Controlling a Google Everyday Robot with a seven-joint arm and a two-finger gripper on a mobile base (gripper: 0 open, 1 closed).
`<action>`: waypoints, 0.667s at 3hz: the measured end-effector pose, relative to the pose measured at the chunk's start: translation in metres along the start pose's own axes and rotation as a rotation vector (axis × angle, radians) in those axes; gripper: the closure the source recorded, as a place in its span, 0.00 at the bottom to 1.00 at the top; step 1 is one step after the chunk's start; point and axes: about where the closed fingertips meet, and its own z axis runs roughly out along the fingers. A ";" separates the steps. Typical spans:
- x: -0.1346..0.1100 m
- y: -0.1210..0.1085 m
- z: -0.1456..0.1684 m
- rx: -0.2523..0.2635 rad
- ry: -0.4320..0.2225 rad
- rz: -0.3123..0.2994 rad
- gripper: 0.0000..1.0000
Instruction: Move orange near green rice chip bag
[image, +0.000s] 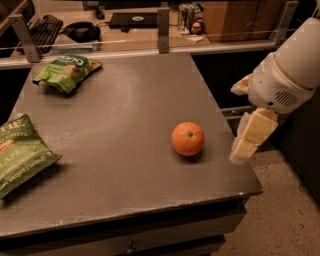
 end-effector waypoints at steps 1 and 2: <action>-0.019 0.008 0.021 -0.052 -0.070 0.000 0.00; -0.036 0.016 0.044 -0.083 -0.134 -0.011 0.00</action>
Offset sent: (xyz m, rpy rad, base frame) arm 0.0032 0.0877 -0.0508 0.2403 0.0388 0.0917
